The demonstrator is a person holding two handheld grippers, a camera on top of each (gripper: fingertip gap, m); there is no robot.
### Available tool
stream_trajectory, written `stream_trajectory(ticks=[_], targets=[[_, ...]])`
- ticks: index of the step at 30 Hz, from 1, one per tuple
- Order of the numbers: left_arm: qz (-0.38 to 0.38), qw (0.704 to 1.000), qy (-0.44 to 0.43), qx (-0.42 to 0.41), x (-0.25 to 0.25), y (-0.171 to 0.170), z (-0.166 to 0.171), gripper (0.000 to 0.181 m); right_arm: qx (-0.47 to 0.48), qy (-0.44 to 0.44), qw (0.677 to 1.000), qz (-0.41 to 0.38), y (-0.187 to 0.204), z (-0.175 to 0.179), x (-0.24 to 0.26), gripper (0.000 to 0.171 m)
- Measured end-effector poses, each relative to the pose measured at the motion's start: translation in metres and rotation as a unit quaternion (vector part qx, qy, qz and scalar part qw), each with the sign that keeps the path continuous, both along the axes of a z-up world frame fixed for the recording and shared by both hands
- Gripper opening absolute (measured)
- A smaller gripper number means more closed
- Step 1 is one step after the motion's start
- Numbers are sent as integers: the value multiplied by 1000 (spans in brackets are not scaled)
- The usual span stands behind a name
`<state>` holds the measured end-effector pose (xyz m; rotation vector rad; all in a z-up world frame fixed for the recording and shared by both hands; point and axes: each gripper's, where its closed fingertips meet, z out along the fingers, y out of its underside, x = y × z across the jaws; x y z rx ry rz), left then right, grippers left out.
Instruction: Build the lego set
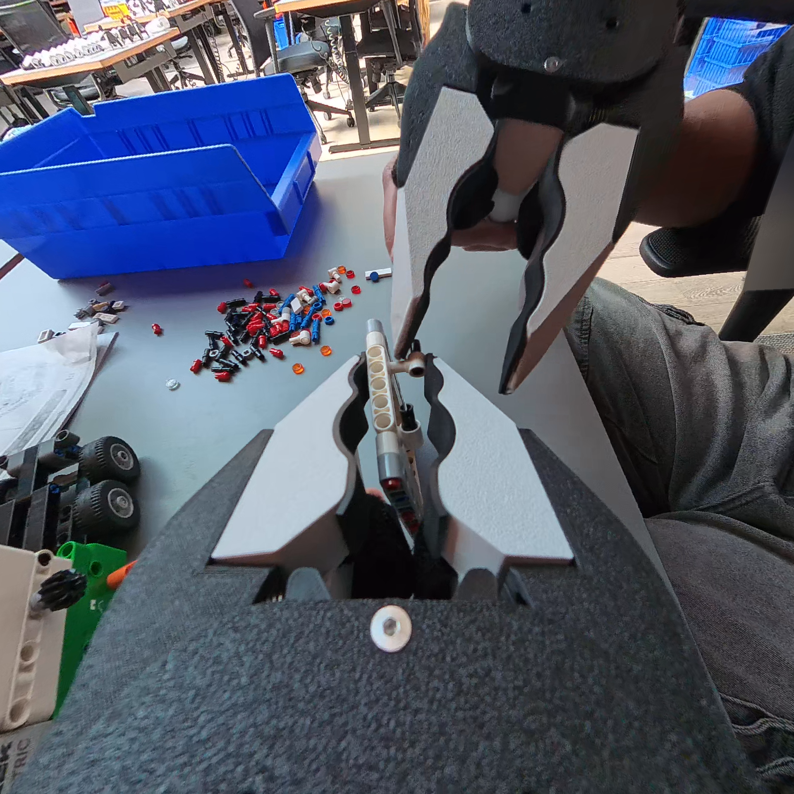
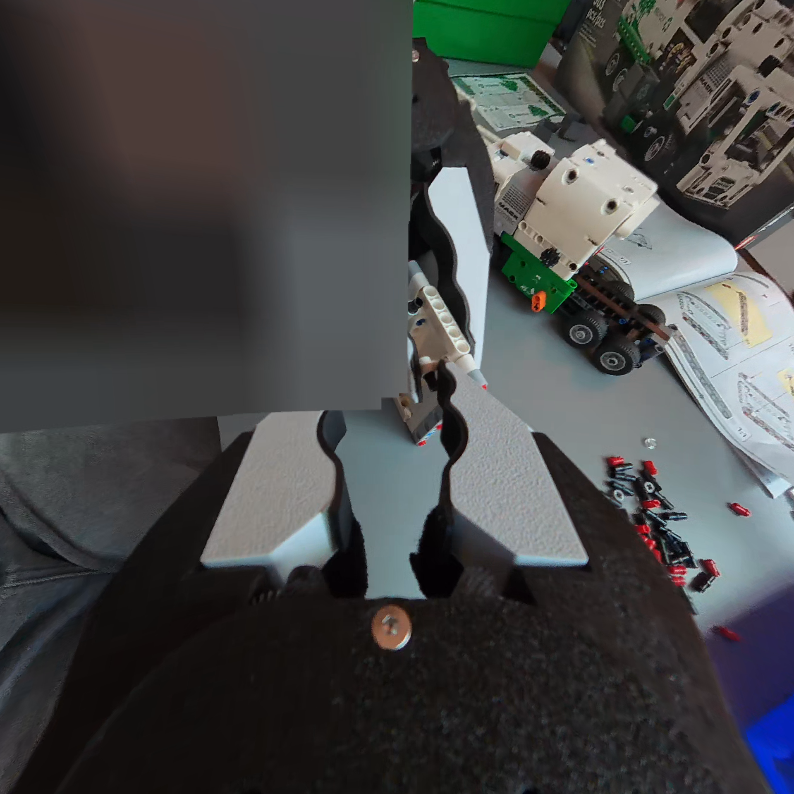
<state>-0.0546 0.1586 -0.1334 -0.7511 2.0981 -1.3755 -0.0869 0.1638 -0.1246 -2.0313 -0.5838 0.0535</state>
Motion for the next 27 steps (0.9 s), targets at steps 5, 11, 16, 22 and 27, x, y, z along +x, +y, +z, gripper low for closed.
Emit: stream_trajectory(ticks=[5,11,16,22,27], targets=[[1,1000,3,-7,1,0,0,22,9,-34,999,-15,3,-3,8,33],[5,1000,5,-12,2,1,0,22,42,-71,996,-25,7,-2,11,26],[4,1000,7,-15,2,1,0,22,39,-66,997,-25,7,-2,11,26],[5,1000,3,-12,2,1,0,22,40,-90,995,-27,7,-3,11,26],[5,1000,4,-13,2,1,0,22,35,-93,995,-33,7,-3,12,26]])
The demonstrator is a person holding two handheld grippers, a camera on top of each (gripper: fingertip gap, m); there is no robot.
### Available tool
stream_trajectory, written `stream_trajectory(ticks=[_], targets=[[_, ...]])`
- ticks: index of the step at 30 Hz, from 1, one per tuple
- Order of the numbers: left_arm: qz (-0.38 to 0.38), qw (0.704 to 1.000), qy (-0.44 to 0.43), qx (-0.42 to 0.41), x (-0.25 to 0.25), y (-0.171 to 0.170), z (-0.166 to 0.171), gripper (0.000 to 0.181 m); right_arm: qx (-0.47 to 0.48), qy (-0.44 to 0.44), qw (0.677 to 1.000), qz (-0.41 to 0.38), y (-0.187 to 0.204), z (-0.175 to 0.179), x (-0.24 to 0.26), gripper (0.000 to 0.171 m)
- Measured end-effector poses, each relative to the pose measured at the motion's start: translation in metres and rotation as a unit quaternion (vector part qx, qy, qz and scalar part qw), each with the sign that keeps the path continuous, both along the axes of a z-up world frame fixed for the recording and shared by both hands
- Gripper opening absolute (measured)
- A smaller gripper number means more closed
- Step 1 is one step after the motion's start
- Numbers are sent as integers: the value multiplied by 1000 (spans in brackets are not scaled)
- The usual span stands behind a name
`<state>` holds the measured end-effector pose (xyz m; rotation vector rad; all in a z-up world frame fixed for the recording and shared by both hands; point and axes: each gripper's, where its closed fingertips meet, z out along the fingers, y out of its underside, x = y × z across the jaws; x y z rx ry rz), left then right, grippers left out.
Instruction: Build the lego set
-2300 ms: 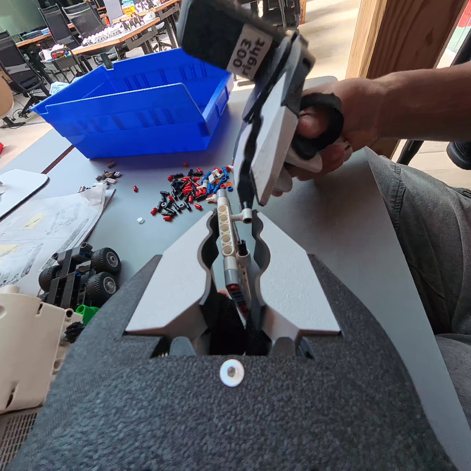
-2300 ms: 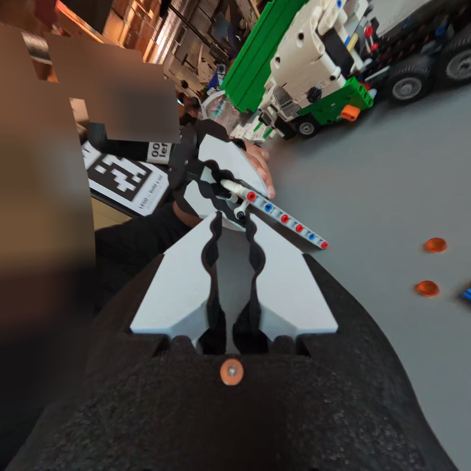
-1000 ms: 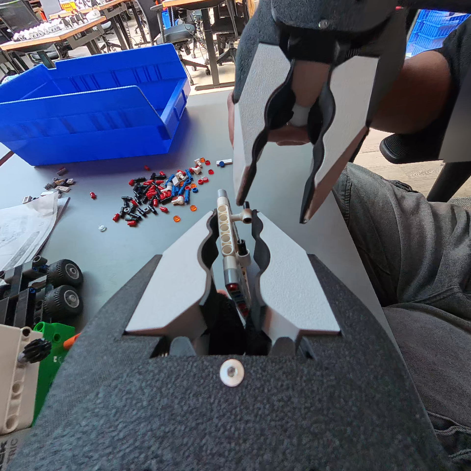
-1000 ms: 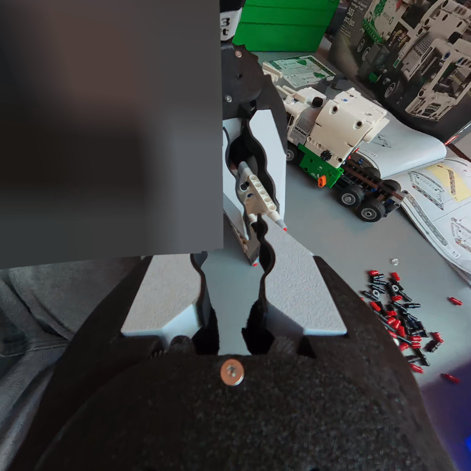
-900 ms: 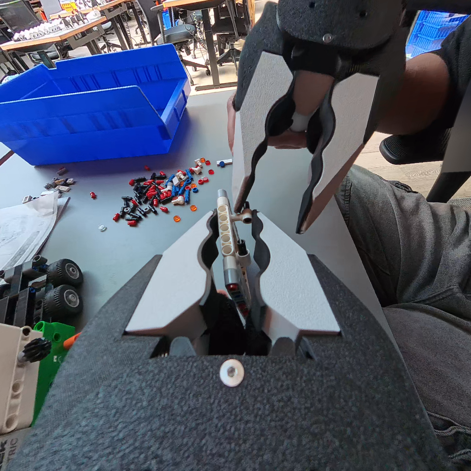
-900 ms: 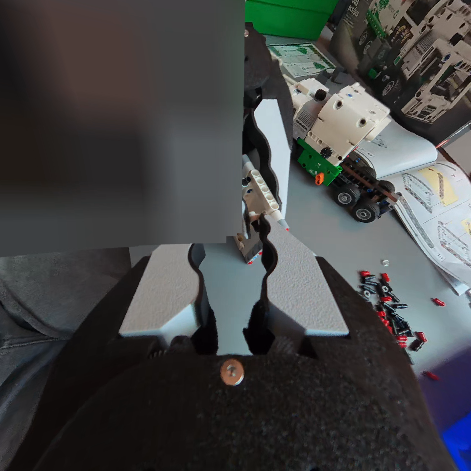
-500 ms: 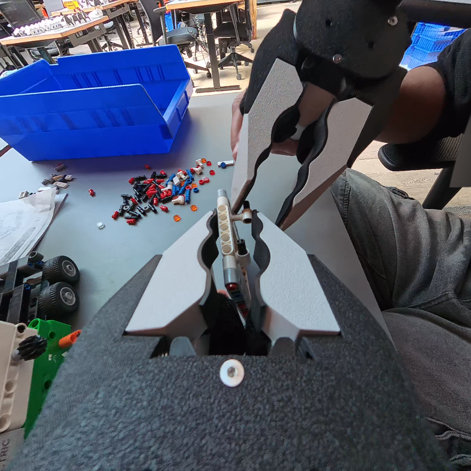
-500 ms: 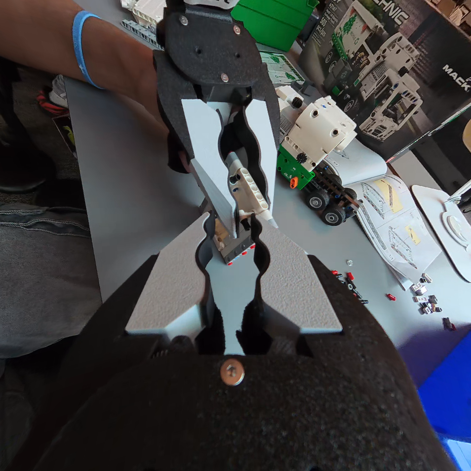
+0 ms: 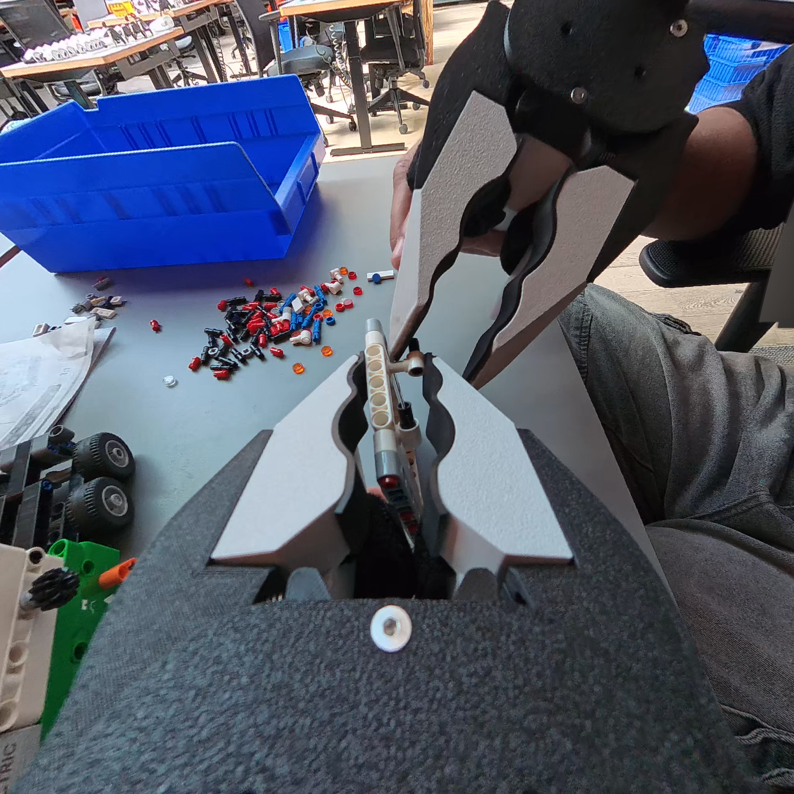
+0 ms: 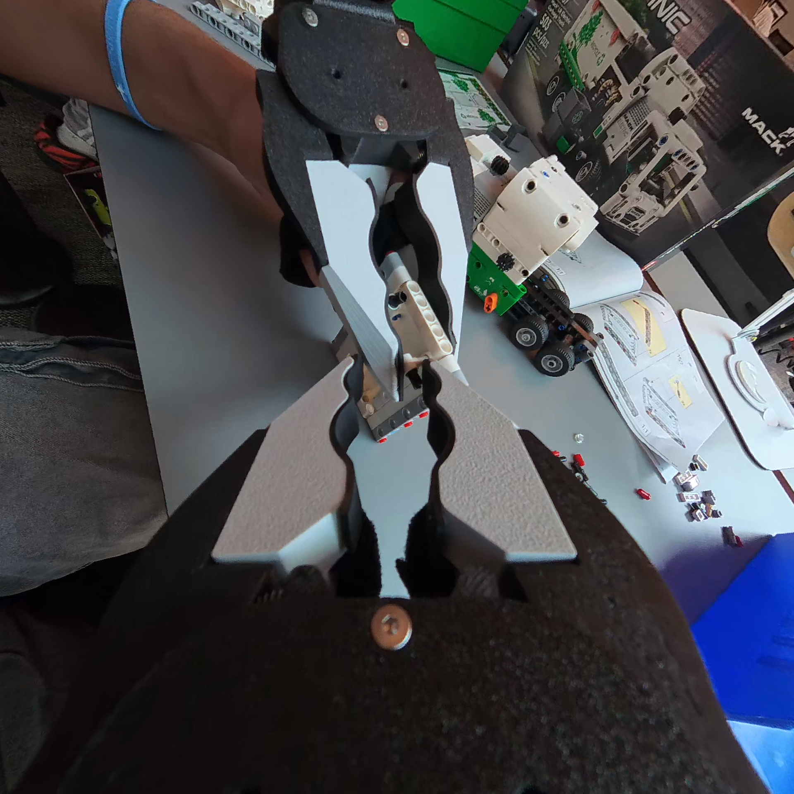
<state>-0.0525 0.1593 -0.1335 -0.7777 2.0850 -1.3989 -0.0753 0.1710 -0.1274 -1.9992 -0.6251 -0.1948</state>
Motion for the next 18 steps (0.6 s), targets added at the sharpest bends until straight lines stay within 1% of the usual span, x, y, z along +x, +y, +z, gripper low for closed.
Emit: stream_trajectory(ticks=[14,18], targets=[[-5,1000,1,0,-1,-1,0,21,2,2,1000,-3,1,0,0,26],[-5,1000,1,0,-1,0,0,21,8,27,1000,6,0,1,0,26]])
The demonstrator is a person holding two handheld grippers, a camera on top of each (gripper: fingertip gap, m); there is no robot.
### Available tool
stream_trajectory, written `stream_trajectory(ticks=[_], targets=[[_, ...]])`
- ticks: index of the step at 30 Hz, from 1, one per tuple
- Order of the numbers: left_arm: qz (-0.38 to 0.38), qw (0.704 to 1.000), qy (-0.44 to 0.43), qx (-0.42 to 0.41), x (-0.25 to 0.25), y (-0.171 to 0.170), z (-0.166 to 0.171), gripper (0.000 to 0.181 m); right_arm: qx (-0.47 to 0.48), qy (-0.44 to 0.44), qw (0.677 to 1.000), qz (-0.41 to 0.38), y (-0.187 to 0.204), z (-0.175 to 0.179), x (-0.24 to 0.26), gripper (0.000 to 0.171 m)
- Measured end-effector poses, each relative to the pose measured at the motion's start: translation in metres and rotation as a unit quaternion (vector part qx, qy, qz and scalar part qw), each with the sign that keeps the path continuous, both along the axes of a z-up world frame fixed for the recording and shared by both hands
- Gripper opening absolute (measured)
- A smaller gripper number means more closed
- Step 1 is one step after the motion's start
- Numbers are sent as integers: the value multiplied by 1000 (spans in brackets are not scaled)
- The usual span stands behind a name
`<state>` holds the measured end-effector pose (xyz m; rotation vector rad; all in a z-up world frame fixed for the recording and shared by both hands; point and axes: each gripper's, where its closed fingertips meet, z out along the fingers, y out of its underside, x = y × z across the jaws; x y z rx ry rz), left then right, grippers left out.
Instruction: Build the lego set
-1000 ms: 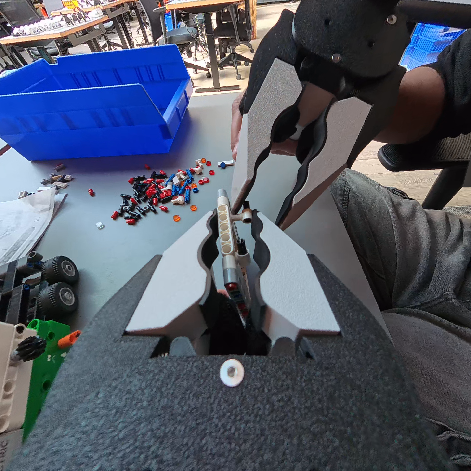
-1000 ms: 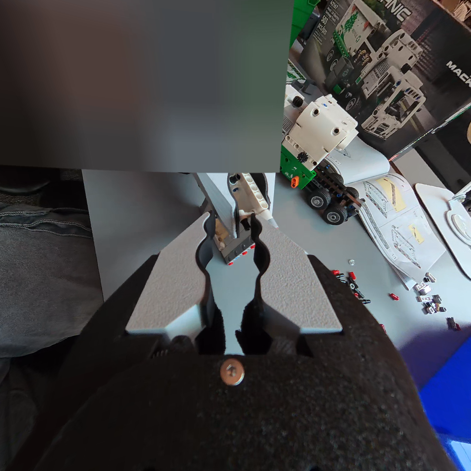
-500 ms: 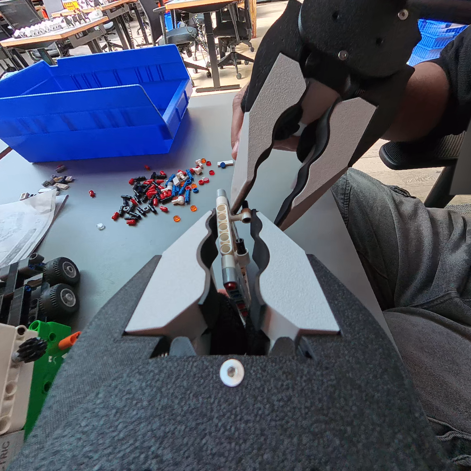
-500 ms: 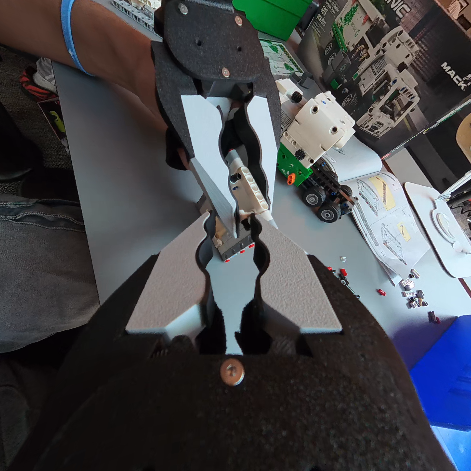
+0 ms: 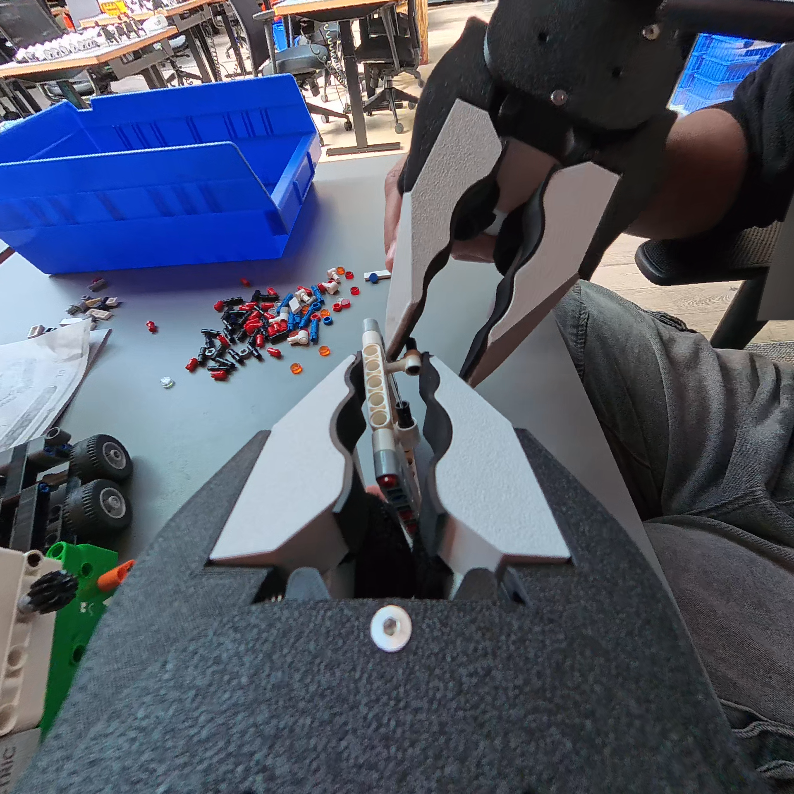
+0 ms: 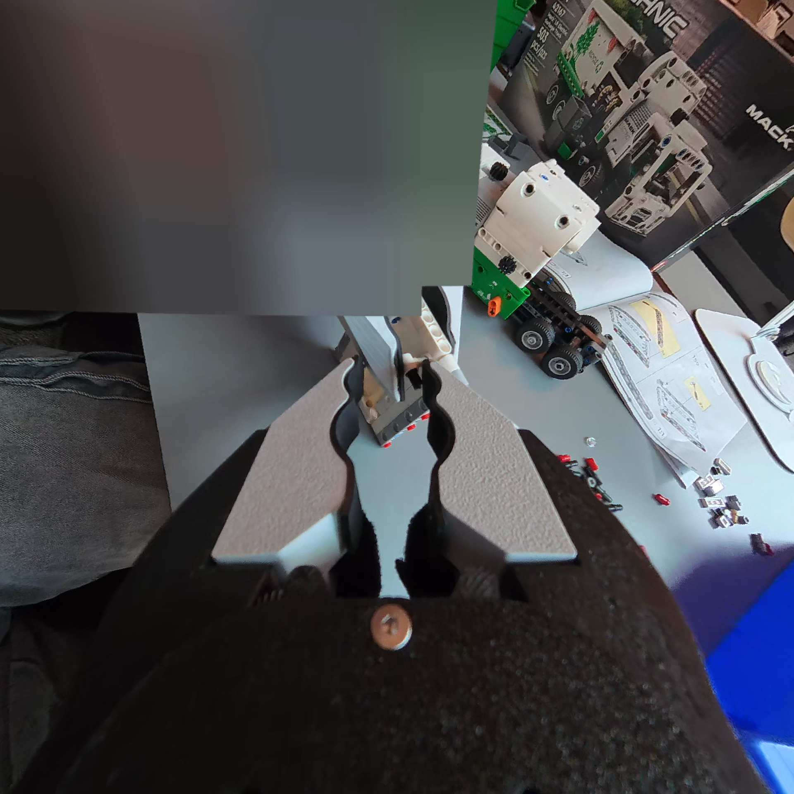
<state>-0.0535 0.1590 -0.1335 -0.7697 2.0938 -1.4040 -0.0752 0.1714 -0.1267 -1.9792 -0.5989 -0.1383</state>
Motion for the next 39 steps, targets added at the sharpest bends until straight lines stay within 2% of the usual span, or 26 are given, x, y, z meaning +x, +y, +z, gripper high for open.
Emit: stream_trajectory(ticks=[3,6,14,22,29,31,33,36,39], targets=[[7,1000,-7,17,1,1,-2,21,-6,59,998,16,-3,2,-1,24],[10,1000,-7,22,2,1,-3,21,-5,132,991,28,-3,5,1,16],[15,1000,-12,16,2,4,-2,22,8,186,981,50,-1,5,2,14],[17,1000,-12,21,3,3,-2,22,18,165,985,48,0,6,3,18],[7,999,-29,38,-1,0,-2,22,0,191,980,58,-4,4,-1,19],[2,998,-34,45,-2,-1,-2,22,-11,186,980,62,-5,2,-2,18],[-4,998,-34,47,-3,-4,-1,22,-53,182,979,79,-9,-10,-11,25],[1,999,-27,45,-1,-3,-2,22,-36,142,987,66,-6,-11,-8,25],[3,999,-24,41,0,-4,-2,22,-48,147,985,73,-9,-9,-7,26]])
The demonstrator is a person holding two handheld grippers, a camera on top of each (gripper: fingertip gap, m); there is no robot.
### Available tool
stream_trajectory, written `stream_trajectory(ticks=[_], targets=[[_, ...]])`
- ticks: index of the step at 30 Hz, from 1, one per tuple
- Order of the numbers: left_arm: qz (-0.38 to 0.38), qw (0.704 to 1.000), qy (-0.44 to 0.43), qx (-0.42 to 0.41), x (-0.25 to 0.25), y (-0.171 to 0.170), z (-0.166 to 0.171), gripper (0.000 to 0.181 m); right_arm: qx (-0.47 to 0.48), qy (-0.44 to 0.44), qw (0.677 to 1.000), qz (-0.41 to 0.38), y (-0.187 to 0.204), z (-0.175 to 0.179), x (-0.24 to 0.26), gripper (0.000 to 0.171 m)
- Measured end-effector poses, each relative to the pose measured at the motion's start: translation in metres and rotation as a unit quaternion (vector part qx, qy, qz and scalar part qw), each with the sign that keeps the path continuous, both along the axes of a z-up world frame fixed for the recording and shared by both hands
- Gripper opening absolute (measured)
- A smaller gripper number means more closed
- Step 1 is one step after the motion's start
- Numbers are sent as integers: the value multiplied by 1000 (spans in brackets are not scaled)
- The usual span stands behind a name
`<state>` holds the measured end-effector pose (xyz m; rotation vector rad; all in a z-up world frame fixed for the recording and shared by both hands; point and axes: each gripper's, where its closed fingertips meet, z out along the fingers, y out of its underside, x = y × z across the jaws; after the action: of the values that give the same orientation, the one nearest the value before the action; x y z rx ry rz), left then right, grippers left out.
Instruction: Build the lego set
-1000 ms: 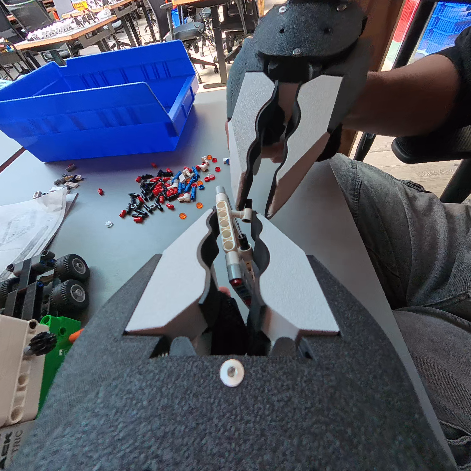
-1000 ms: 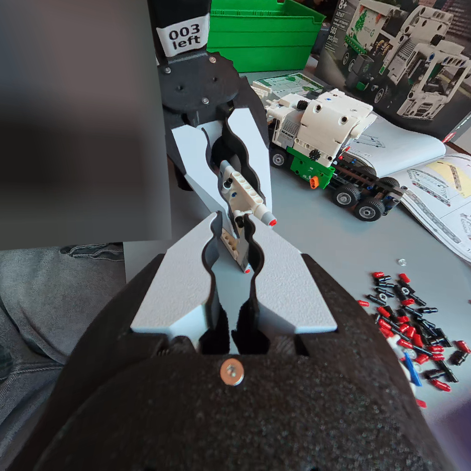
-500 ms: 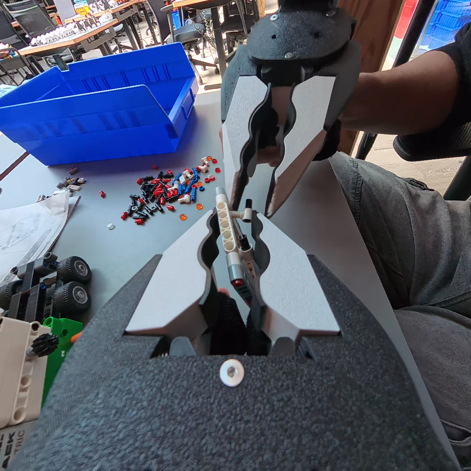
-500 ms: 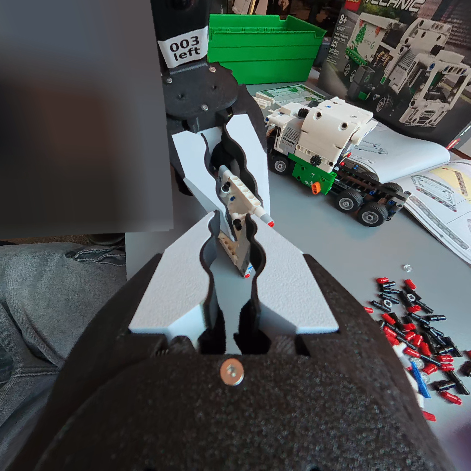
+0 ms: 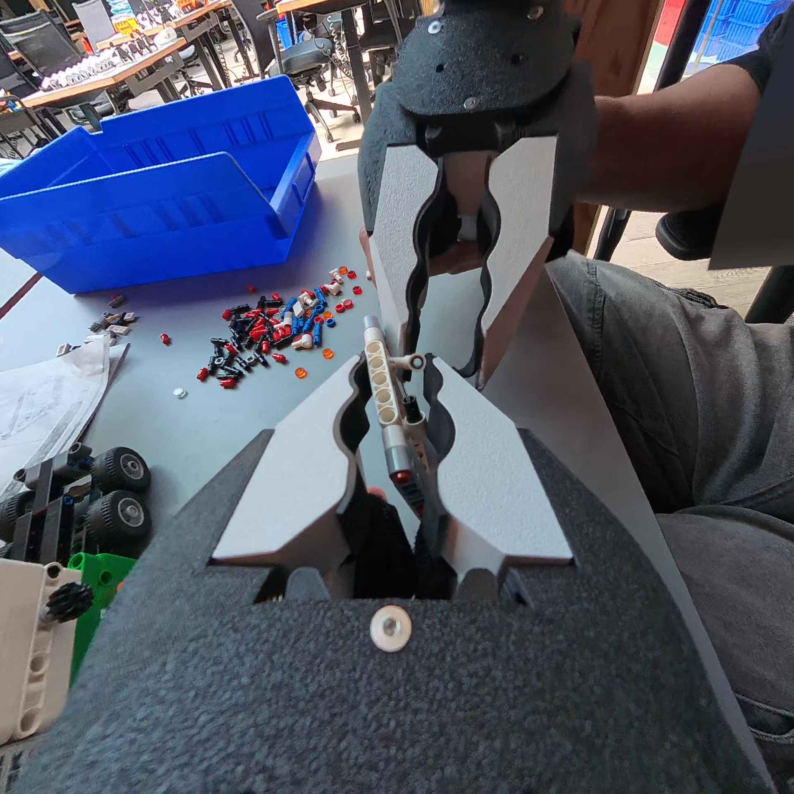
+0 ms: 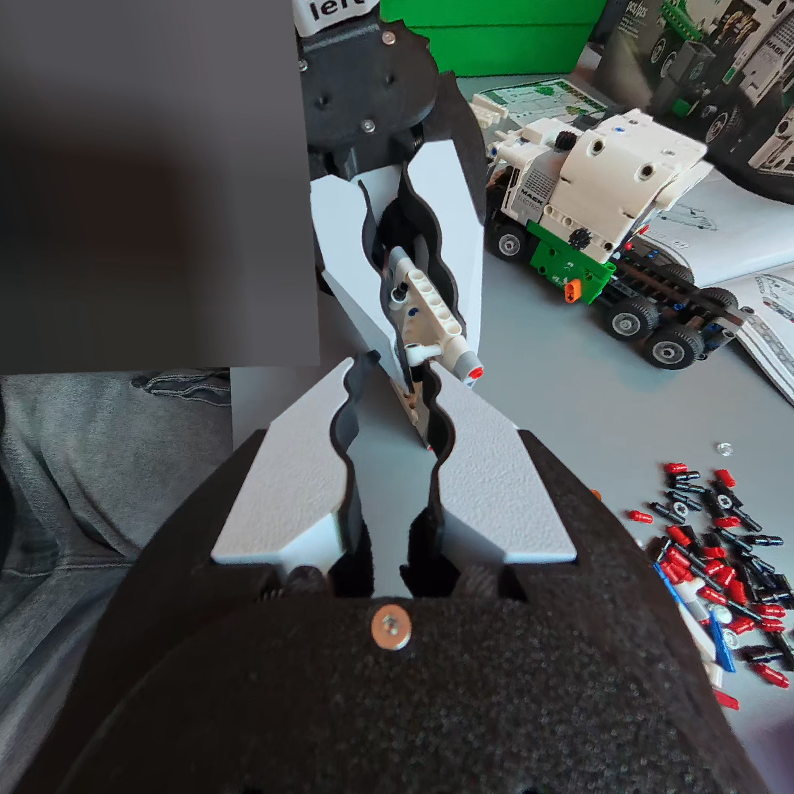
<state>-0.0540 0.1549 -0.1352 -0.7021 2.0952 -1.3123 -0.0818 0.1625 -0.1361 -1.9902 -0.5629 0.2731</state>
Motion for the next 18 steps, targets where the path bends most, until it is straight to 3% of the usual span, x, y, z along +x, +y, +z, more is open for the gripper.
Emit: stream_trajectory(ticks=[6,18], targets=[[1,1000,1,-4,0,-1,0,22,30,36,999,1,-5,19,1,14],[1,1000,1,-3,0,-2,0,21,61,-14,998,-12,0,16,4,20]])
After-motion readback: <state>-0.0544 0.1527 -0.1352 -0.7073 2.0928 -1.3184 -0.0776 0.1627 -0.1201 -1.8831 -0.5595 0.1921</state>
